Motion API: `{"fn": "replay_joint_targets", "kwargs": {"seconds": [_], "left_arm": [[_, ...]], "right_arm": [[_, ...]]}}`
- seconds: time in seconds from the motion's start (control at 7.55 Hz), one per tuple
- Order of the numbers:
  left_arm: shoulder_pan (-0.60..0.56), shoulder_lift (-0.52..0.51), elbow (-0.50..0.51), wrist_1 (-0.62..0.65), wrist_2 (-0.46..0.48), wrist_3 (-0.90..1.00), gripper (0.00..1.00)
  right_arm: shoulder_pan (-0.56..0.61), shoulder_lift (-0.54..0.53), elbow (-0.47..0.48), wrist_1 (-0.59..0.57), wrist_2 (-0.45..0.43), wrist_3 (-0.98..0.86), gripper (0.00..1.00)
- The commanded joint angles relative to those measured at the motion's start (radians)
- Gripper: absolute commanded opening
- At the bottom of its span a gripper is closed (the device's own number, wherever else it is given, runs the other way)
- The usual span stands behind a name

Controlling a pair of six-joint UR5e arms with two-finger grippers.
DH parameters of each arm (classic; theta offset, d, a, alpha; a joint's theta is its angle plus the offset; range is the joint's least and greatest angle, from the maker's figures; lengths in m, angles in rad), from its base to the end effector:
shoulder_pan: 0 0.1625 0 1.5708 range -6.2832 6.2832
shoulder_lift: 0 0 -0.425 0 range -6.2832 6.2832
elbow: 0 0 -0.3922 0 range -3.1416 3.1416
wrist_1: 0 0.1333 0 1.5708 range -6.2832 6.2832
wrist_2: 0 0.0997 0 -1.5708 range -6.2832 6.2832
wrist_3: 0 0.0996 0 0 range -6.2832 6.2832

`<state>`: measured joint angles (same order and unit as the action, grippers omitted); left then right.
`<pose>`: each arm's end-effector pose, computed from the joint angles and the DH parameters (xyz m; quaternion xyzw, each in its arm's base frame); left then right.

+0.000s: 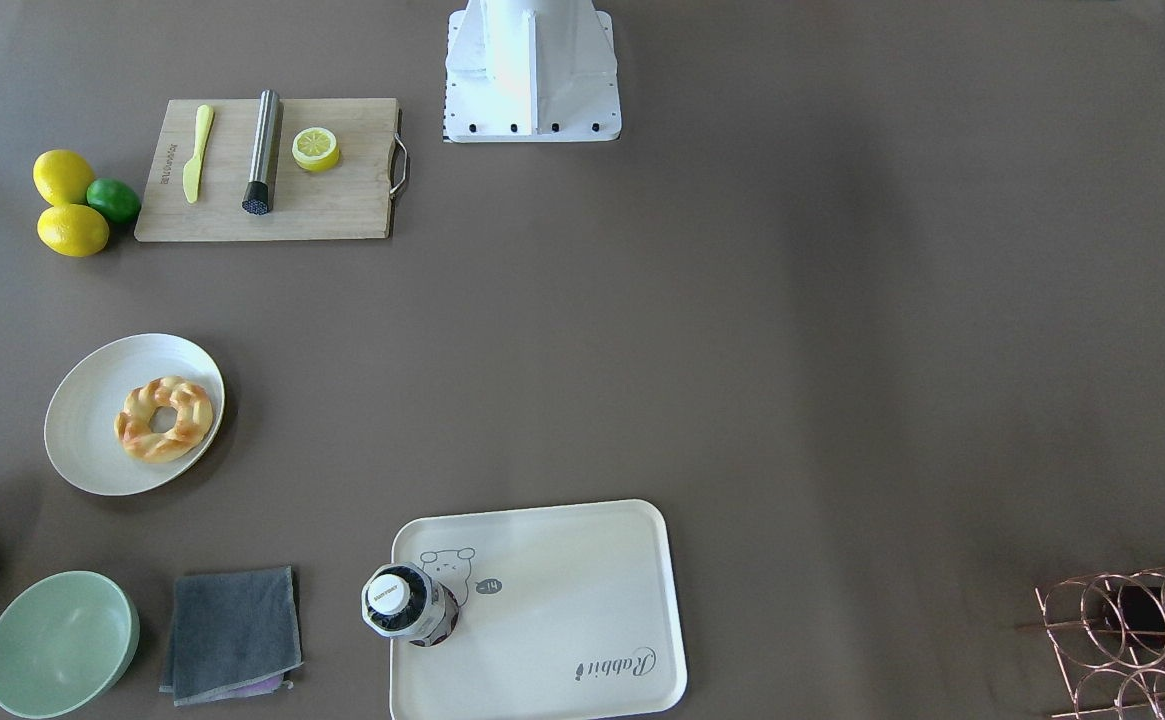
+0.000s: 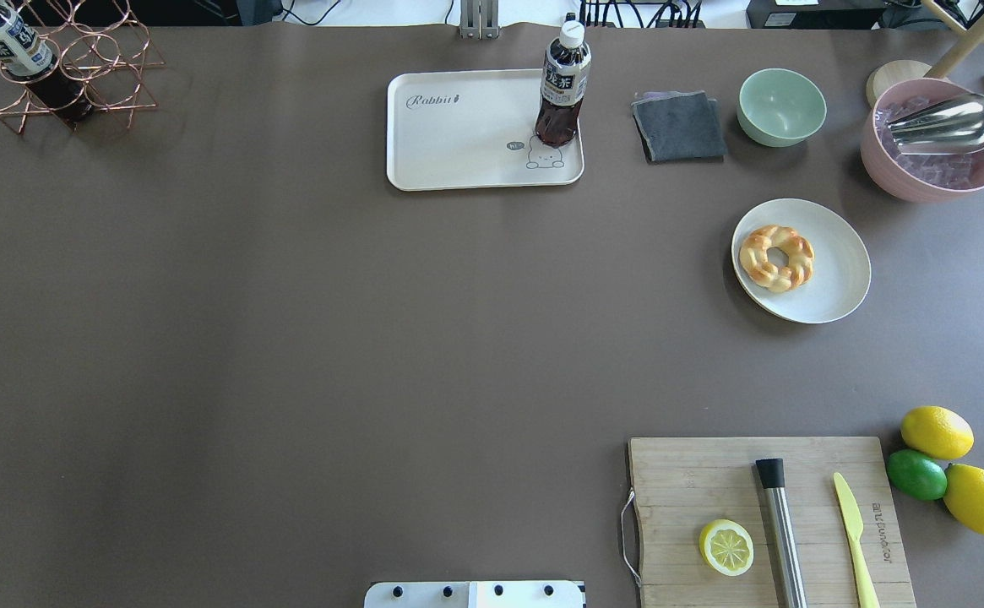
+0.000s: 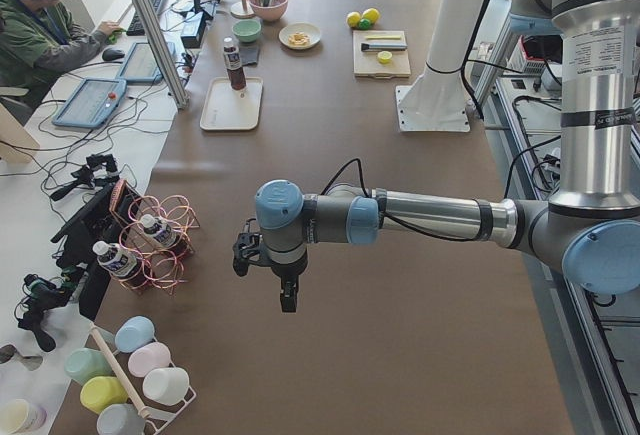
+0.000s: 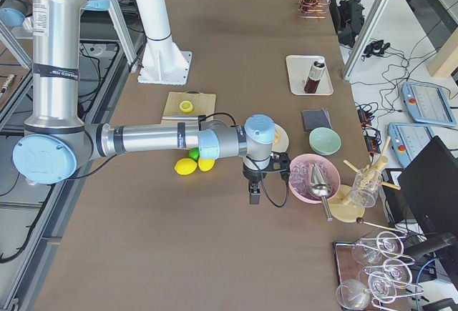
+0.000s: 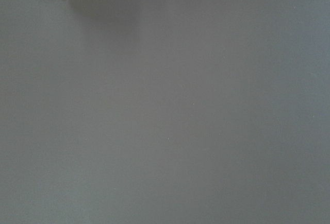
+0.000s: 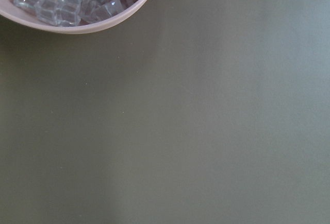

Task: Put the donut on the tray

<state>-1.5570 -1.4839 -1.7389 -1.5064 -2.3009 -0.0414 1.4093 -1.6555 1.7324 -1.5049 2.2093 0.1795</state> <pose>-0.0606 -0.4558 0.6266 -0.0020 0.3571 -0.0099 0.9340 -0.0018 -0.4710 0.6208 0.0136 -0.3200 -0.0139 0.9472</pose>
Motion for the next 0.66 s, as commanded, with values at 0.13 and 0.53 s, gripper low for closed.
{"fn": "replay_joint_targets", "kwargs": {"seconds": [0.13, 0.53], "left_arm": [[0.0, 0.001, 0.005, 0.0, 0.001, 0.002, 0.99], [0.0, 0.002, 0.007, -0.001, 0.0, 0.002, 0.99]], "right_arm": [[-0.05, 0.008, 0.009, -0.006, 0.017, 0.02, 1.0], [-0.15, 0.083, 0.006, -0.008, 0.081, 0.144, 1.0]]}}
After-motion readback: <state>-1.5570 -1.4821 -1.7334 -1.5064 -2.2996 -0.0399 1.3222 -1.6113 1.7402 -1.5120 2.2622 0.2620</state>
